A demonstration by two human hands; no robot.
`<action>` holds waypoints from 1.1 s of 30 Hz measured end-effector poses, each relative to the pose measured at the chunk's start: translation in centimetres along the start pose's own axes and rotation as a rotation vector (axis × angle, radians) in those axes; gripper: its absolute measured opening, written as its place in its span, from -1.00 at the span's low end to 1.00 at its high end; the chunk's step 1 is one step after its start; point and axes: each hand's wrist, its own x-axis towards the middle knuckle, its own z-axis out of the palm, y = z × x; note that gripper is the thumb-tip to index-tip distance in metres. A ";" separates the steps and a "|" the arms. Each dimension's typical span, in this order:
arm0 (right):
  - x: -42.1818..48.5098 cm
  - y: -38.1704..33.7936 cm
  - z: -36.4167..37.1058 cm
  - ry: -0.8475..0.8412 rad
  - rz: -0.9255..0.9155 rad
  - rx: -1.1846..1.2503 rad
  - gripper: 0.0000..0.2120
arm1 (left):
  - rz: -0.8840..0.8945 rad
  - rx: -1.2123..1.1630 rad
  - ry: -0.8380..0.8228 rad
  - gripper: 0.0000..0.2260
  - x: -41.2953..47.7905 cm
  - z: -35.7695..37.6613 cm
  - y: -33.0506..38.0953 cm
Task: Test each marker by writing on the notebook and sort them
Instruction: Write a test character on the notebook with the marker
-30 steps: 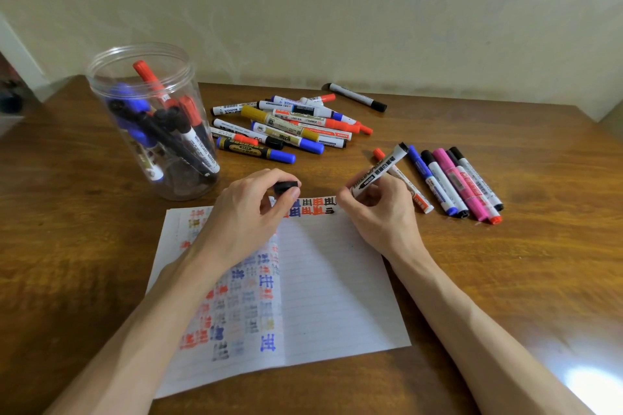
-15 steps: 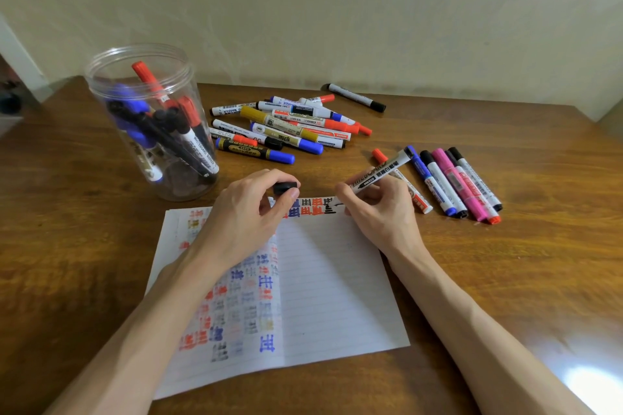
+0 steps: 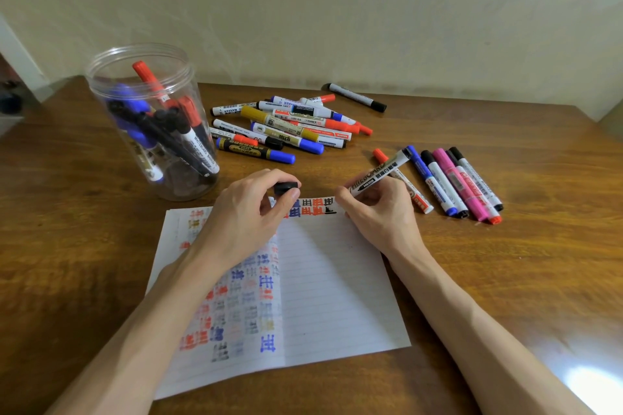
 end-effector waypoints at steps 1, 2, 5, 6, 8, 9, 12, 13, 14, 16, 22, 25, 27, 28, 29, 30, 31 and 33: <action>0.0 -0.1 0.0 -0.010 0.008 0.000 -0.90 | 0.000 0.001 -0.001 -0.73 0.0 0.0 0.0; 0.0 -0.1 0.0 -0.014 0.011 0.002 -0.90 | 0.000 0.000 -0.001 -0.73 0.0 0.0 0.0; 0.1 0.1 -0.1 0.017 0.028 0.043 -0.91 | 0.000 -0.005 0.001 -0.74 0.0 0.0 0.0; 0.2 0.2 -0.1 0.030 0.036 0.056 -0.92 | 0.001 -0.003 0.003 -0.75 0.0 0.0 0.0; 0.2 0.3 -0.1 0.046 0.045 0.065 -0.93 | 0.003 -0.002 0.004 -0.76 0.0 0.0 0.0; 0.2 0.3 0.0 0.048 0.048 0.065 -0.93 | 0.004 -0.003 0.004 -0.76 0.0 0.0 0.0; 0.2 0.3 0.0 0.043 0.049 0.056 -0.94 | 0.001 -0.006 0.002 -0.76 0.0 0.0 0.0; 0.2 0.3 0.1 0.046 0.050 0.051 -0.94 | 0.000 -0.003 0.002 -0.75 0.0 0.0 0.0; 0.2 0.3 0.1 0.050 0.045 0.042 -0.94 | -0.001 0.000 0.002 -0.75 0.0 0.0 0.0; 0.2 0.2 0.0 0.058 0.016 0.007 -0.92 | -0.001 0.001 0.003 -0.75 0.0 0.1 0.0; 0.1 -0.1 -0.1 0.030 0.022 -0.024 -0.90 | 0.000 0.008 0.001 -0.75 0.0 0.1 0.0; 0.2 0.1 -0.2 0.060 0.048 0.021 -0.91 | 0.000 0.009 0.002 -0.76 0.0 0.1 -0.1; 0.3 0.3 -0.2 0.073 0.061 0.046 -0.93 | 0.000 0.007 0.003 -0.76 0.0 0.0 0.0; 0.3 0.3 -0.2 0.077 0.059 0.044 -0.93 | 0.000 0.007 0.003 -0.76 0.0 0.0 0.0; 0.3 0.3 -0.2 0.081 0.057 0.039 -0.93 | 0.000 0.007 0.004 -0.76 0.0 0.0 0.0; 0.2 0.3 -0.2 0.083 0.055 0.032 -0.93 | 0.000 0.008 0.005 -0.76 0.0 0.0 0.1; 0.2 0.3 -0.1 0.083 0.052 0.023 -0.93 | 0.000 0.008 0.006 -0.76 0.0 0.0 0.1; 0.2 0.2 -0.1 0.083 0.046 0.010 -0.93 | 0.001 0.006 0.008 -0.76 0.0 0.0 0.1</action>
